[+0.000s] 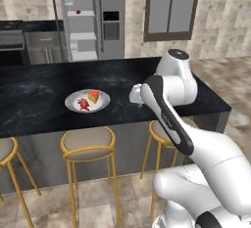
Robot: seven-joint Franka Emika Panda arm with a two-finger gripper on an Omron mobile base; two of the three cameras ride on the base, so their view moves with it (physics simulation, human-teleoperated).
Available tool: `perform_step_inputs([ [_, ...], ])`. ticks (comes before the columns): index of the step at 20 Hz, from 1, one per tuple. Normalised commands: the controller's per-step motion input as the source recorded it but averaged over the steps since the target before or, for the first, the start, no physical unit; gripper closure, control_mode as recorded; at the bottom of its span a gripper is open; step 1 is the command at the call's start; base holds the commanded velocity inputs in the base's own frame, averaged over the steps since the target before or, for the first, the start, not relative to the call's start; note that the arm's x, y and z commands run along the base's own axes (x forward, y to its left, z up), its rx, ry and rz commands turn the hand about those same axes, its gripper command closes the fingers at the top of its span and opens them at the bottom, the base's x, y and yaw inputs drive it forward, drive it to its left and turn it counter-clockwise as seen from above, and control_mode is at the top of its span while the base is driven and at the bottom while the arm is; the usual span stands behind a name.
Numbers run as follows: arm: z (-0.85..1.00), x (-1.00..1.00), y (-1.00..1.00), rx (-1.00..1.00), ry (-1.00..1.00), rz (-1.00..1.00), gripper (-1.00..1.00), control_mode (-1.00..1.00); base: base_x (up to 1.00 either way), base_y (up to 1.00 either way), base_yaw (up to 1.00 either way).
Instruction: Take the cheese, fish, and bell pepper from the fridge and place them on the plate on the dining counter to create an appetizer plate.
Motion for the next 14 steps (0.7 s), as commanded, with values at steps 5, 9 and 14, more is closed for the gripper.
perform_step_inputs([
  [5,0.00,0.00,0.00,0.00,0.00,0.00,-1.00,1.00,-0.98,-1.00,-0.03],
  [9,0.00,0.00,0.00,0.00,0.00,0.00,-1.00,1.00,-0.52,-1.00,-0.06],
  [14,0.00,0.00,0.00,0.00,0.00,0.00,-1.00,1.00,-0.10,-1.00,-0.05],
])
